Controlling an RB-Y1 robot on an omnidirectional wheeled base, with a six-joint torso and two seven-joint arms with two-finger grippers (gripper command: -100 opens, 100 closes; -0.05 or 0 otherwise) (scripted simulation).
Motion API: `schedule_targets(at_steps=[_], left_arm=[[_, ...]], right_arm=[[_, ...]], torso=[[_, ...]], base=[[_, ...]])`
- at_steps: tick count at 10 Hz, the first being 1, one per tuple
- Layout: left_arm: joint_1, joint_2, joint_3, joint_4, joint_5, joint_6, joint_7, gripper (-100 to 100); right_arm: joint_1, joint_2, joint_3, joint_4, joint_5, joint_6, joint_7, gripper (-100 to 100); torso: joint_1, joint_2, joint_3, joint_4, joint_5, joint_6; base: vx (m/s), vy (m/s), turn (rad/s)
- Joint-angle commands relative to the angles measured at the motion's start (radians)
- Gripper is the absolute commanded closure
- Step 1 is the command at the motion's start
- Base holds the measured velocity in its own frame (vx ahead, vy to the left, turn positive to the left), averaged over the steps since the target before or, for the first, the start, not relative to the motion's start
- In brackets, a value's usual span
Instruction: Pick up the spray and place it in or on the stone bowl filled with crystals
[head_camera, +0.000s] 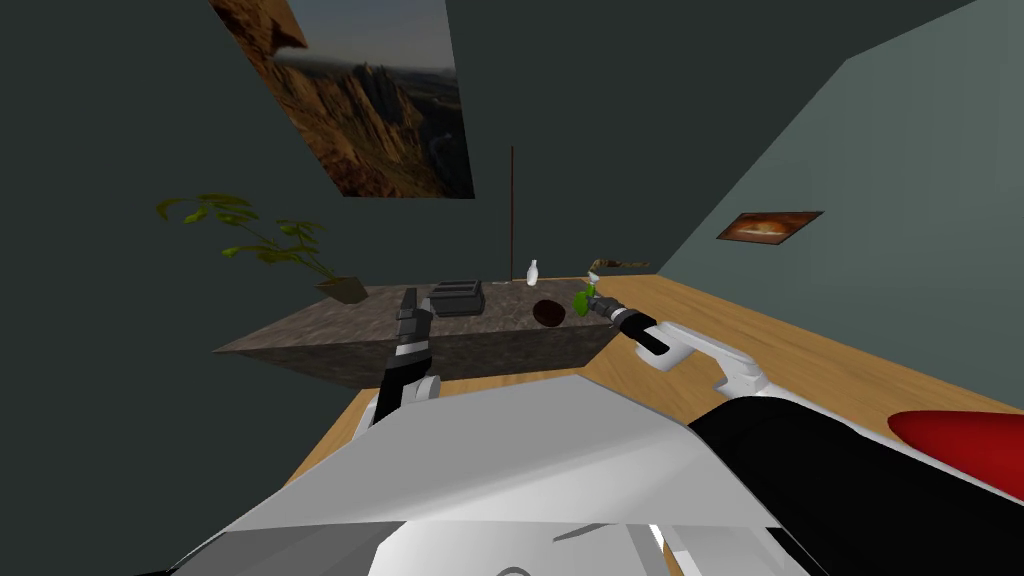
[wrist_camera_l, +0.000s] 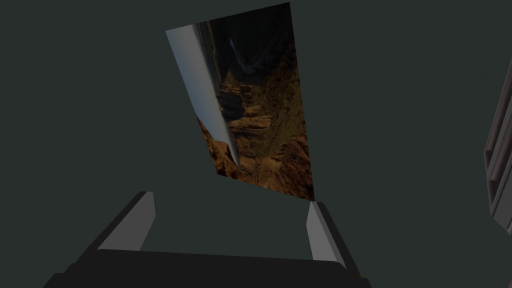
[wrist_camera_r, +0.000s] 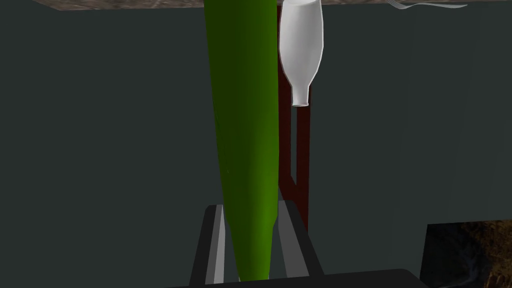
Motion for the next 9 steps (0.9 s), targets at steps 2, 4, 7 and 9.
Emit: schedule_targets(at_steps=[2,4,7,9], left_arm=[[0.0,0.0,0.0,0.0,0.0,0.0,0.0,0],[0.0,0.0,0.0,0.0,0.0,0.0,0.0,0],[0.0,0.0,0.0,0.0,0.0,0.0,0.0,0],[0.0,0.0,0.0,0.0,0.0,0.0,0.0,0]], right_arm=[[0.006,-0.048,0.001,-0.041,-0.025,0.048,-0.017,100],[0.011,-0.086,0.003,-0.069,-0.045,0.084,-0.029,100],[0.015,-0.14,0.007,-0.105,-0.073,0.136,-0.046,100],[0.018,-0.179,0.01,-0.13,-0.094,0.175,-0.059,100]], torso=[[-0.001,0.0,0.0,0.0,0.0,0.0],[-0.001,0.0,0.0,0.0,0.0,0.0],[-0.001,-0.001,-0.001,0.0,0.0,0.0],[0.0,-0.001,-0.001,0.0,0.0,0.0]], base=[[0.058,0.083,-0.019],[0.06,0.083,-0.015],[0.064,0.085,-0.009],[0.08,0.093,-0.011]])
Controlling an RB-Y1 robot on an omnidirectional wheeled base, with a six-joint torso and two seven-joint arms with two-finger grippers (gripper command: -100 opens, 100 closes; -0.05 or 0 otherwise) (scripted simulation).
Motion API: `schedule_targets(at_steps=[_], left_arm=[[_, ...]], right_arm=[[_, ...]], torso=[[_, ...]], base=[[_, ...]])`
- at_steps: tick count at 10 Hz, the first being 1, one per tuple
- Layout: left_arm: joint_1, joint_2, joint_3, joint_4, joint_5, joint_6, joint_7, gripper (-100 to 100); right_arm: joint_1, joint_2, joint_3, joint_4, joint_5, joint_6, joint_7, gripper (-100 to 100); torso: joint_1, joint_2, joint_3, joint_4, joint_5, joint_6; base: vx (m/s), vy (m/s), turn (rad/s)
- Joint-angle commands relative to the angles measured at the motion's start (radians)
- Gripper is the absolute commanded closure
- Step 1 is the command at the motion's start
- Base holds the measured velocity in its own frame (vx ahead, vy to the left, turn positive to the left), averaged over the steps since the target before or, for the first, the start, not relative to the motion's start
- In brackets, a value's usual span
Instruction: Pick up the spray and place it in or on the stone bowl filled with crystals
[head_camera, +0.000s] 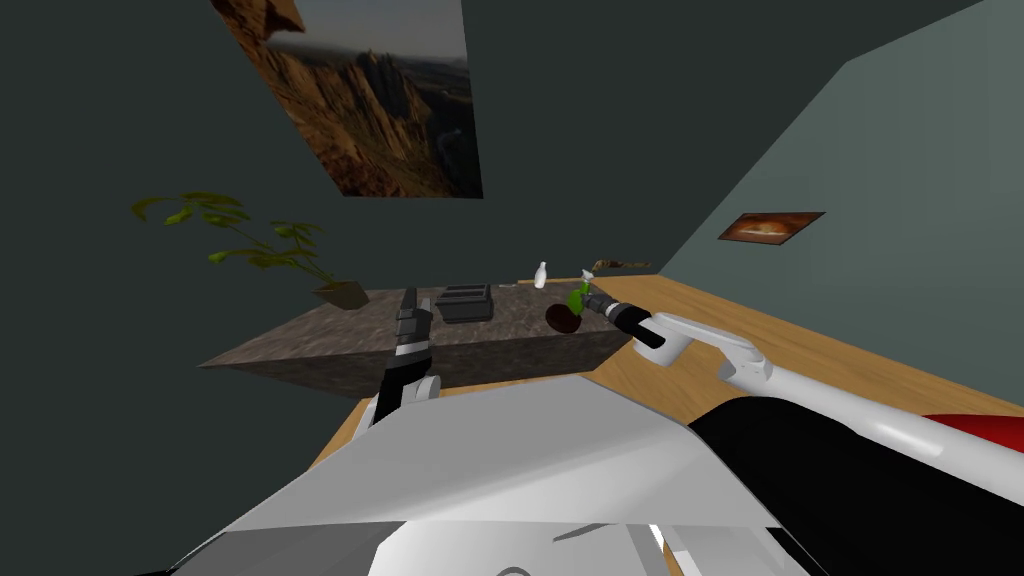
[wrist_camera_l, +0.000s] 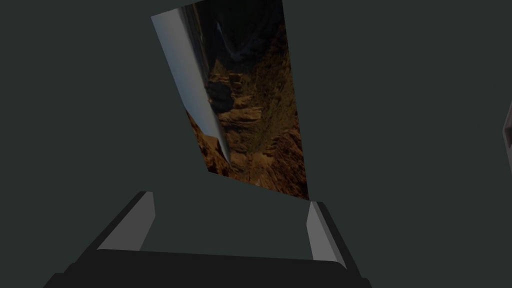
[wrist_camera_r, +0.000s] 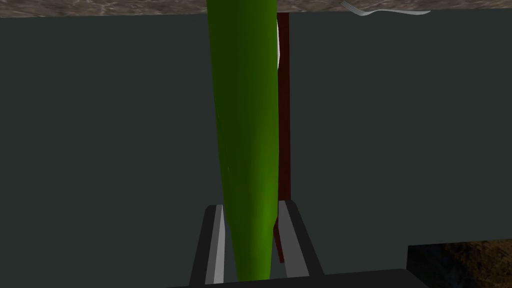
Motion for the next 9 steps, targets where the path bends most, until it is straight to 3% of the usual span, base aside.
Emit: schedule_targets(at_steps=[1,2,3,7,8,9], left_arm=[[0.0,0.0,0.0,0.0,0.0,0.0,0.0,0],[0.0,0.0,0.0,0.0,0.0,0.0,0.0,0],[0.0,0.0,0.0,0.0,0.0,0.0,0.0,0],[0.0,0.0,0.0,0.0,0.0,0.0,0.0,0],[0.0,0.0,0.0,0.0,0.0,0.0,0.0,0],[0.0,0.0,0.0,0.0,0.0,0.0,0.0,0]], right_arm=[[0.003,-0.026,0.001,-0.019,-0.014,0.028,-0.008,100],[-0.001,-0.016,0.003,-0.009,-0.008,0.016,-0.005,100],[-0.001,-0.017,0.004,-0.011,-0.009,0.018,-0.006,-100],[-0.001,-0.017,0.003,-0.011,-0.009,0.018,-0.006,-100],[-0.001,-0.017,0.003,-0.011,-0.009,0.018,-0.006,0],[0.005,-0.055,-0.023,-0.038,-0.038,0.048,-0.021,-100]], torso=[[0.0,0.0,0.0,0.0,0.0,0.0],[0.0,0.0,0.0,0.0,0.0,0.0],[-0.003,0.003,0.002,0.001,-0.001,0.001],[-0.007,0.006,0.004,0.001,-0.002,0.001],[-0.007,0.006,0.004,0.001,-0.002,0.001],[-0.007,0.006,0.004,0.001,-0.002,0.001]], base=[[0.068,0.081,-0.002],[0.028,0.038,0.002],[0.006,0.008,0.002],[0.0,0.0,0.0],[0.0,0.0,0.0],[0.0,-0.022,-0.048]])
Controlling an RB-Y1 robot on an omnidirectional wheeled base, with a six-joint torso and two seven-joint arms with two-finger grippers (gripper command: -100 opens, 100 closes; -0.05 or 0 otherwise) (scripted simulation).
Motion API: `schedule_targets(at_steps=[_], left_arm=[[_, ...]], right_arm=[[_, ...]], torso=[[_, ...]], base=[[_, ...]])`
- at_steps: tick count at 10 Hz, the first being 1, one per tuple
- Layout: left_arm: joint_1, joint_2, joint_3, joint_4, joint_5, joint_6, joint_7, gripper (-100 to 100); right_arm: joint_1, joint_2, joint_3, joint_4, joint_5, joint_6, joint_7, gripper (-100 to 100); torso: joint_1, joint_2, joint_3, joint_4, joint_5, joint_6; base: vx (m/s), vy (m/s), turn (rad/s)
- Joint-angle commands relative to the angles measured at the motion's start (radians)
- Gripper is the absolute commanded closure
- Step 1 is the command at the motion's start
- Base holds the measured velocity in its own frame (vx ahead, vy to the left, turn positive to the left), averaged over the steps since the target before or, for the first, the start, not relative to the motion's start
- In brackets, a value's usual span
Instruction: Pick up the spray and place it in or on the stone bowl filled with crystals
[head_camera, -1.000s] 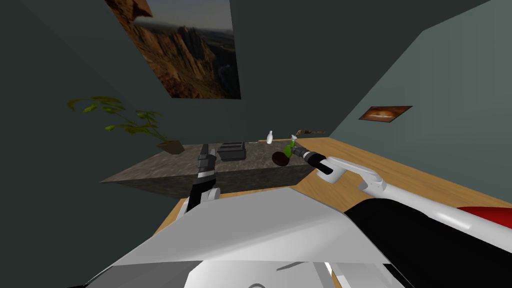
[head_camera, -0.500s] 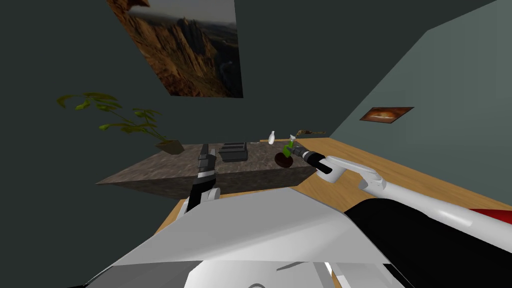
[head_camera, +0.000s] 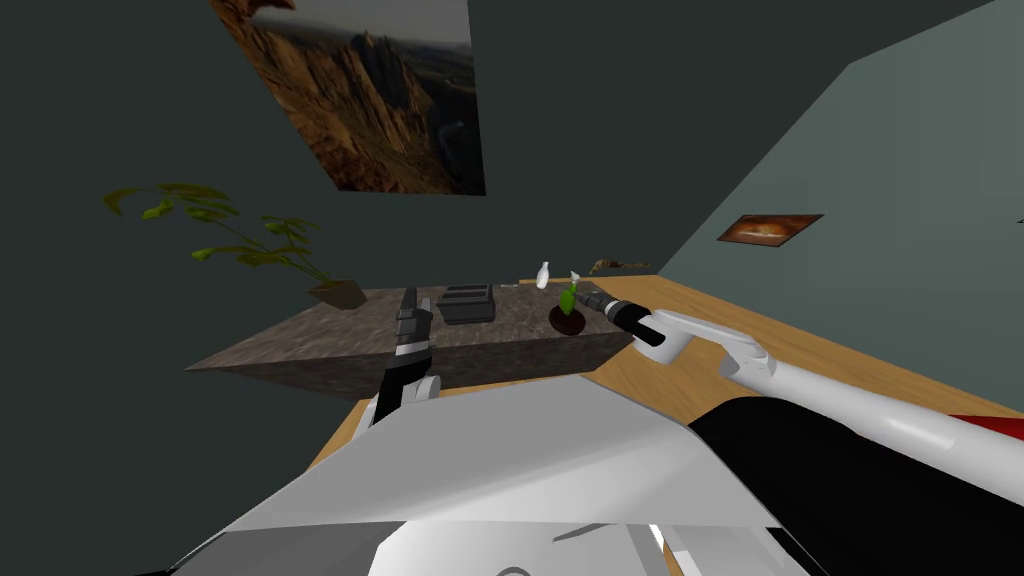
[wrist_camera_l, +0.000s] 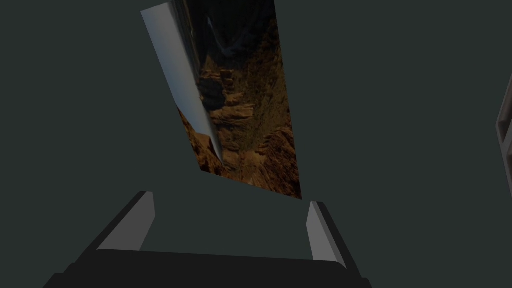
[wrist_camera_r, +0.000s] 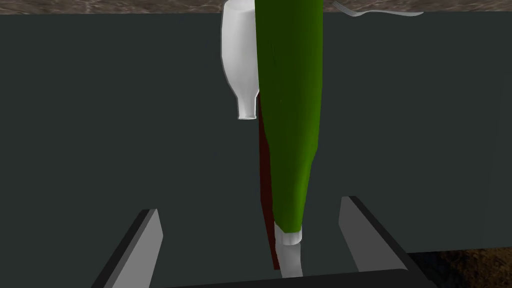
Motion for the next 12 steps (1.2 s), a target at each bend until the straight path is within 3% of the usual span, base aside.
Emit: schedule_targets(at_steps=[1,8,9,10,12], left_arm=[[0.0,0.0,0.0,0.0,0.0,0.0,0.0,0],[0.0,0.0,0.0,0.0,0.0,0.0,0.0,0],[0.0,0.0,0.0,0.0,0.0,0.0,0.0,0],[0.0,0.0,0.0,0.0,0.0,0.0,0.0,0],[0.0,0.0,0.0,0.0,0.0,0.0,0.0,0]], right_arm=[[0.002,-0.033,-0.022,-0.02,-0.025,0.028,-0.015,-100],[0.022,-0.168,-0.115,-0.114,-0.129,0.134,-0.066,-100],[0.021,-0.156,-0.108,-0.102,-0.12,0.119,-0.061,-100],[0.021,-0.158,-0.11,-0.104,-0.122,0.123,-0.062,0],[0.021,-0.158,-0.109,-0.104,-0.121,0.122,-0.062,0]], torso=[[0.0,0.0,0.0,0.0,0.0,0.0],[-0.001,0.0,0.0,0.0,0.0,0.0],[-0.001,0.0,0.0,0.0,0.0,0.0],[0.0,0.0,0.0,0.0,-0.001,0.0],[0.001,0.0,0.0,0.0,0.0,0.0]], base=[[0.003,-0.038,-0.037],[0.004,-0.032,-0.028],[0.002,-0.013,-0.001],[0.0,0.0,0.0],[0.0,0.0,0.0]])
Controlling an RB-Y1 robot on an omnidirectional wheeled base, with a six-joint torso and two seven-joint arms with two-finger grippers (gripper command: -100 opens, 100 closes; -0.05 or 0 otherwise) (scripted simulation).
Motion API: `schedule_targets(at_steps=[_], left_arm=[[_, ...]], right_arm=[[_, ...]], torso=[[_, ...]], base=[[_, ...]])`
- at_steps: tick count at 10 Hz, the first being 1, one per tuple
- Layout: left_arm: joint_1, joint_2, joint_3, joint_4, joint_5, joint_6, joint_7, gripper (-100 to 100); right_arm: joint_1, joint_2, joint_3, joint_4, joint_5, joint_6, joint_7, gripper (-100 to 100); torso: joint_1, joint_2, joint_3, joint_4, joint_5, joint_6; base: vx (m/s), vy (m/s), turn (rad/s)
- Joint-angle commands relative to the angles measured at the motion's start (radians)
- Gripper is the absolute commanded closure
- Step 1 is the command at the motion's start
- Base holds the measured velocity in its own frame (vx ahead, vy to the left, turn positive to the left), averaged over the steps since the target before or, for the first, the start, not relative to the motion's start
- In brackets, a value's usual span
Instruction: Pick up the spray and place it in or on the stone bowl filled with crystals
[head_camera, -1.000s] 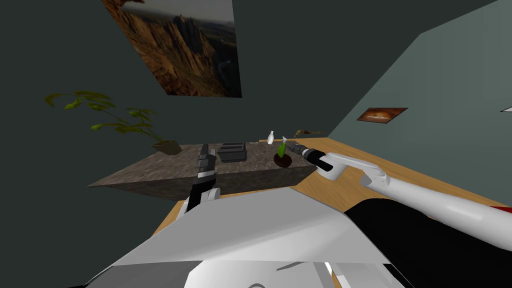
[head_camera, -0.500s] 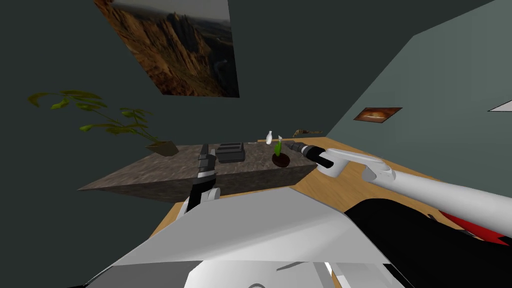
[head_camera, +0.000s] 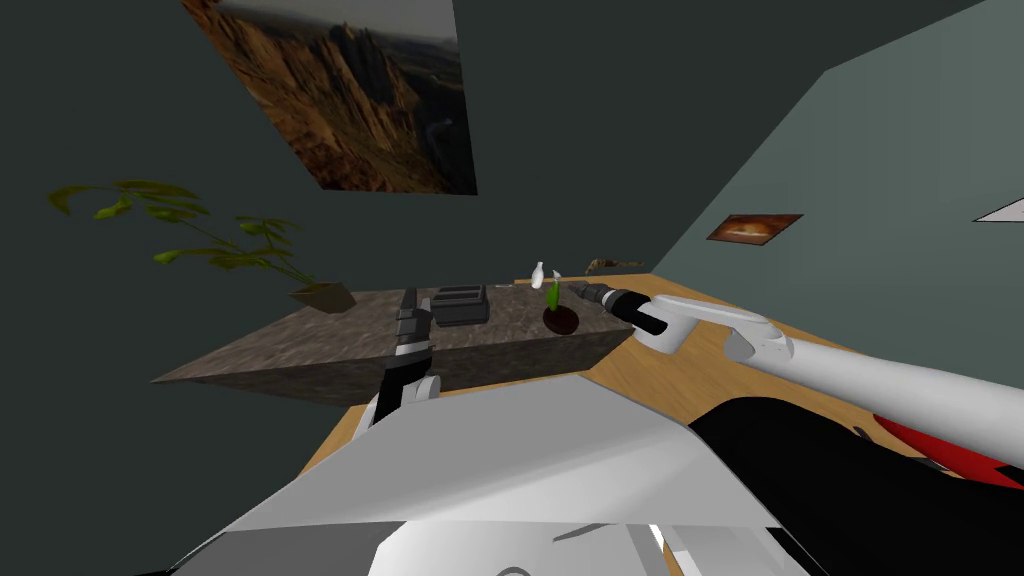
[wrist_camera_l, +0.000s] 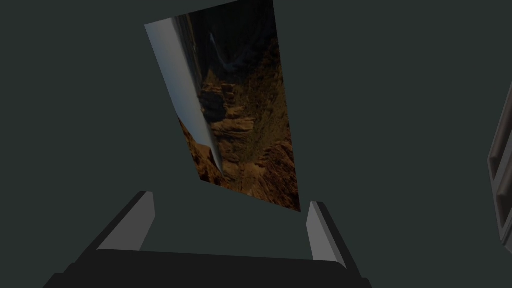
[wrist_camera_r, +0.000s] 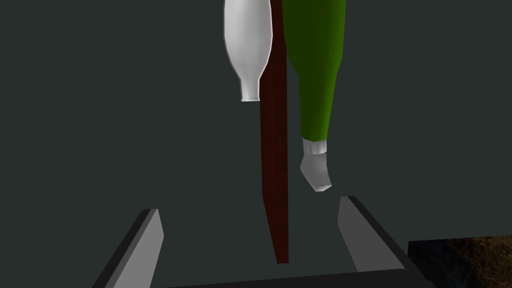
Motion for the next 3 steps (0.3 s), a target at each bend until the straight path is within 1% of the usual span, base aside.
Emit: schedule_targets(at_steps=[1,3], left_arm=[[0.0,0.0,0.0,0.0,0.0,0.0,0.0,0],[0.0,0.0,0.0,0.0,0.0,0.0,0.0,0]], right_arm=[[0.0,0.0,0.0,0.0,0.0,0.0,0.0,0],[0.0,0.0,0.0,0.0,0.0,0.0,0.0,0]], torso=[[0.0,0.0,0.0,0.0,0.0,0.0],[0.0,0.0,0.0,0.0,0.0,0.0]], base=[[0.0,0.0,0.0],[0.0,0.0,0.0]])
